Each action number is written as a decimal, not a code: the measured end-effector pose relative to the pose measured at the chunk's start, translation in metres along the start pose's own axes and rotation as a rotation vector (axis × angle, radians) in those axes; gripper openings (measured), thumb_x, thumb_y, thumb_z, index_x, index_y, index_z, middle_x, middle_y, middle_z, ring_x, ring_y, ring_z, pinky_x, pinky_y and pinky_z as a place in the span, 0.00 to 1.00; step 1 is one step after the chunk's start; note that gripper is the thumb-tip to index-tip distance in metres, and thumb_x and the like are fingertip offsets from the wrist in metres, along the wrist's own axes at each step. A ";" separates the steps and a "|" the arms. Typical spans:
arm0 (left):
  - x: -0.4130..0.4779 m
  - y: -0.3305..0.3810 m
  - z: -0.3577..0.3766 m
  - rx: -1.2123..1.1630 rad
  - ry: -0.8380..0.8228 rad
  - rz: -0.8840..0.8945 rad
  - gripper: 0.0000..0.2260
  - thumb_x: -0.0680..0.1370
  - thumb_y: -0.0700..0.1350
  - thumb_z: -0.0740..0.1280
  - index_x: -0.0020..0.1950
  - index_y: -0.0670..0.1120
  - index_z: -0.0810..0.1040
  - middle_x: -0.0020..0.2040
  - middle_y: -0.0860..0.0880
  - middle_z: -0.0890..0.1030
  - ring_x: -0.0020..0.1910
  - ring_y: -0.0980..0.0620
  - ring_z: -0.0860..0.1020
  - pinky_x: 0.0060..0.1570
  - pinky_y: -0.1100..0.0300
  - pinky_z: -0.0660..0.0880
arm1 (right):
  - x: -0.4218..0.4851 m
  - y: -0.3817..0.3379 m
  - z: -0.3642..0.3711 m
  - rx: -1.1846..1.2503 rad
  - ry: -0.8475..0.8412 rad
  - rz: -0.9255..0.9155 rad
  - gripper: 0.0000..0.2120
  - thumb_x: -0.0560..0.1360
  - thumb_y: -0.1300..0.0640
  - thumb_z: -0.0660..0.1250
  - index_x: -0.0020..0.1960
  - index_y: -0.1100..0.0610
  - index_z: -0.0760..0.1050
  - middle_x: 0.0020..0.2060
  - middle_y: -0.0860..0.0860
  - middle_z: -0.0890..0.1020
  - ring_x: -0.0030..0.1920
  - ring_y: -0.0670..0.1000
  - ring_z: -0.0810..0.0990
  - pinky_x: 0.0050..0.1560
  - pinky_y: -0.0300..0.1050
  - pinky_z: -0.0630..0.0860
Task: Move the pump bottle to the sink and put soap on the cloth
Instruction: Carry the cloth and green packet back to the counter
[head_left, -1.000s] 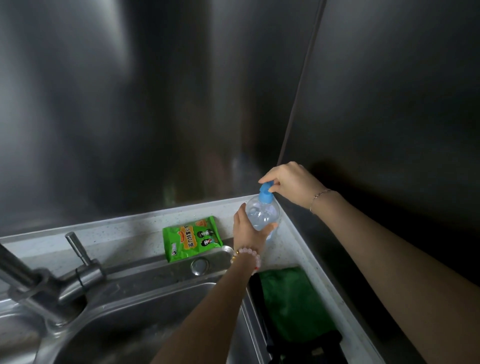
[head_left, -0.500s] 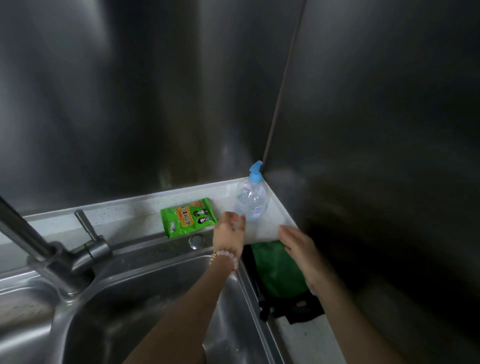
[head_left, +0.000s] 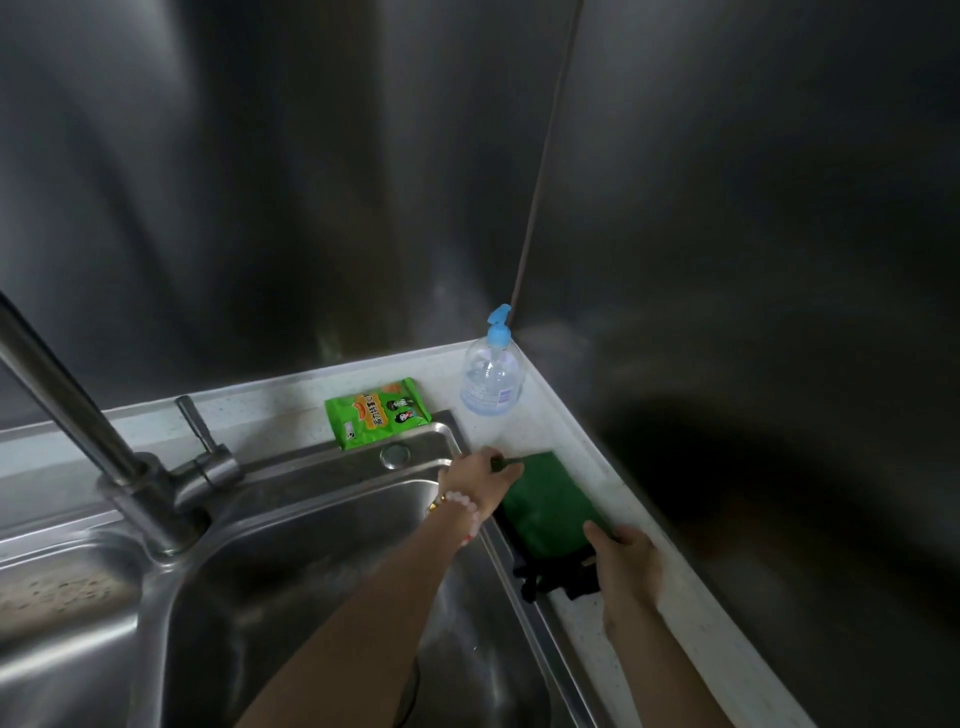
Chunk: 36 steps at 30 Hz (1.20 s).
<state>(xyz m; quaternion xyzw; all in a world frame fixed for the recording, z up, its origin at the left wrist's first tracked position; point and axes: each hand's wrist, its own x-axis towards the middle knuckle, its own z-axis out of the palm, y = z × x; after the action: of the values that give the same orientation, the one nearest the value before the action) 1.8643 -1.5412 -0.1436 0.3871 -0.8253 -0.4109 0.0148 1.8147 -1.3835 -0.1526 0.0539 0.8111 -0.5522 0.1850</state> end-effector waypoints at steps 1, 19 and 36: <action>-0.003 -0.002 0.001 -0.020 -0.004 -0.001 0.21 0.73 0.58 0.63 0.60 0.47 0.76 0.57 0.45 0.81 0.59 0.44 0.76 0.62 0.50 0.70 | 0.001 0.001 0.003 0.024 -0.009 0.028 0.21 0.73 0.60 0.67 0.63 0.68 0.69 0.55 0.63 0.78 0.45 0.59 0.78 0.32 0.42 0.72; -0.056 -0.067 -0.075 -1.305 -0.180 -0.228 0.16 0.64 0.40 0.68 0.51 0.39 0.79 0.43 0.43 0.84 0.41 0.46 0.82 0.45 0.55 0.80 | -0.023 -0.079 0.059 0.097 -0.516 -0.125 0.09 0.67 0.67 0.71 0.48 0.66 0.81 0.38 0.56 0.82 0.37 0.53 0.81 0.36 0.38 0.78; -0.143 -0.165 -0.119 -1.678 0.162 -0.204 0.13 0.71 0.40 0.64 0.54 0.39 0.77 0.41 0.41 0.86 0.37 0.45 0.84 0.35 0.54 0.81 | -0.023 -0.103 0.219 -0.602 -0.402 -0.637 0.25 0.69 0.46 0.70 0.61 0.59 0.73 0.60 0.60 0.76 0.60 0.62 0.75 0.59 0.51 0.73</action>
<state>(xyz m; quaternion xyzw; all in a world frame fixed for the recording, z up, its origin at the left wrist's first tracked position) 2.1089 -1.5870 -0.1366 0.3484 -0.2045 -0.8574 0.3189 1.8588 -1.6211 -0.1244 -0.3610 0.8593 -0.3215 0.1672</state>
